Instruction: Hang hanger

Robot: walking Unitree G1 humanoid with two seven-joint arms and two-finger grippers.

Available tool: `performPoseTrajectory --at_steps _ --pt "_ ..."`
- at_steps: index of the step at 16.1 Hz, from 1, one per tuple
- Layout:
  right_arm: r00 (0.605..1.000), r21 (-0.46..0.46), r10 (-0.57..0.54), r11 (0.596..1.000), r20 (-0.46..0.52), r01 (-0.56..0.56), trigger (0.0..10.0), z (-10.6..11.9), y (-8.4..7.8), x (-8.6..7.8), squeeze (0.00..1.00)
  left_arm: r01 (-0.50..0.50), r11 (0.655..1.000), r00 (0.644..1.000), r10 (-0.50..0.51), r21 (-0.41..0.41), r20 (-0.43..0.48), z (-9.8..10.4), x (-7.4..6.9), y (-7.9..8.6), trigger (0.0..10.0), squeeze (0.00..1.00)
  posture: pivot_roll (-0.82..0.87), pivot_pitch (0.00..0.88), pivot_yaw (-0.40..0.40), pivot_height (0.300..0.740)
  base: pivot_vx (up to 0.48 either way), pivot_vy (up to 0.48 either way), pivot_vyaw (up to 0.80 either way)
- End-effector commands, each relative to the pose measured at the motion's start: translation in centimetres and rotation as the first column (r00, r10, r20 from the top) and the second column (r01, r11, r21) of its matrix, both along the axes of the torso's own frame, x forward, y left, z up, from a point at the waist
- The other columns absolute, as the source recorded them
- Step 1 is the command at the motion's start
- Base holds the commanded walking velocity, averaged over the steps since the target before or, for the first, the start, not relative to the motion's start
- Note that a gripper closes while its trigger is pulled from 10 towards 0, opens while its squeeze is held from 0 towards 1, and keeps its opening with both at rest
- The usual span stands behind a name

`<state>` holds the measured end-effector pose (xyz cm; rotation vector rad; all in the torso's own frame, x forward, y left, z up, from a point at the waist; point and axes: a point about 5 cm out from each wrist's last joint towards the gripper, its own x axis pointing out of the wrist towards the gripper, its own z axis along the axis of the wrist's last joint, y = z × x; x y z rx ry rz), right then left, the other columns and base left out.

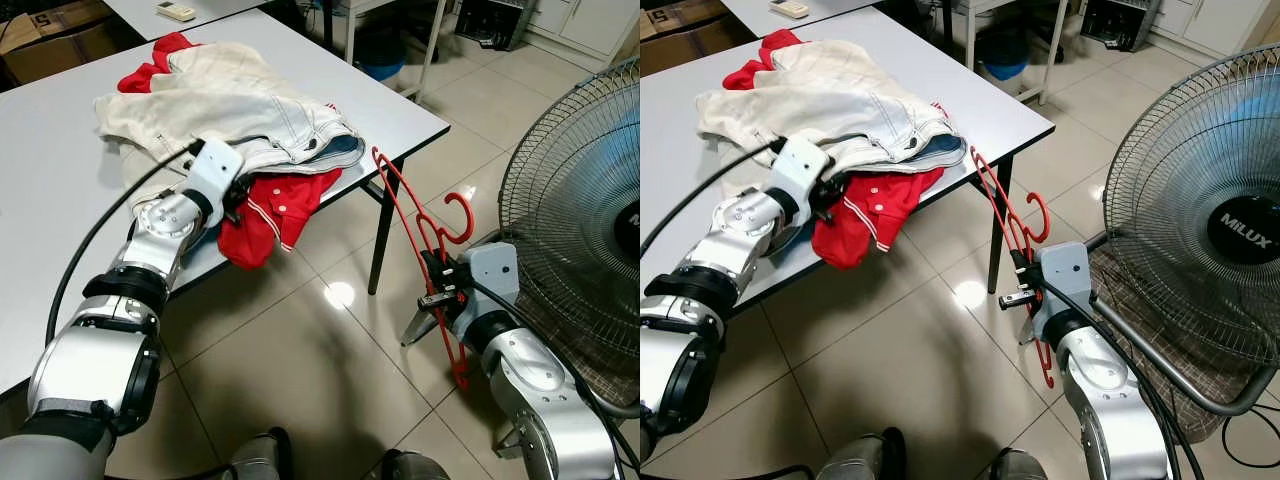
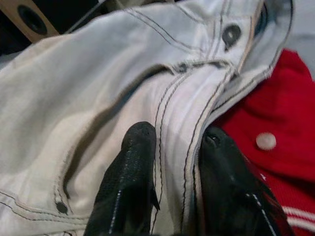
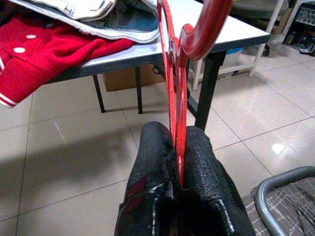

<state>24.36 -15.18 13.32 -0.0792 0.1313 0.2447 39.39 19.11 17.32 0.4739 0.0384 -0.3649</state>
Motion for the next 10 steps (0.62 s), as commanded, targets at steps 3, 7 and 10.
performPoseTrajectory --at_steps 3,7,10 --pt "1.0 -0.004 0.011 1.0 0.017 -0.011 10.0 0.4 0.1 -0.2 0.0 -0.005 0.998 1.0 0.007 -0.06 0.018 0.7 0.2 0.2 0.0 0.0 -0.14 0.132 0.078 0.74 0.0 0.0 0.0" --pt "1.0 -0.005 0.006 1.0 0.012 -0.006 10.0 0.3 0.1 -0.4 0.0 -0.067 0.985 0.998 0.069 -0.158 0.006 1.2 0.5 0.7 0.0 0.0 -0.14 0.143 0.083 0.74 0.0 0.0 0.0" --pt "1.0 -0.005 -0.002 1.0 0.009 0.002 10.0 0.3 0.0 -0.5 0.0 -0.198 0.955 0.973 0.218 -0.222 0.07 4.2 1.1 3.1 0.0 0.0 -0.15 0.15 0.082 0.74 0.0 0.0 0.0"
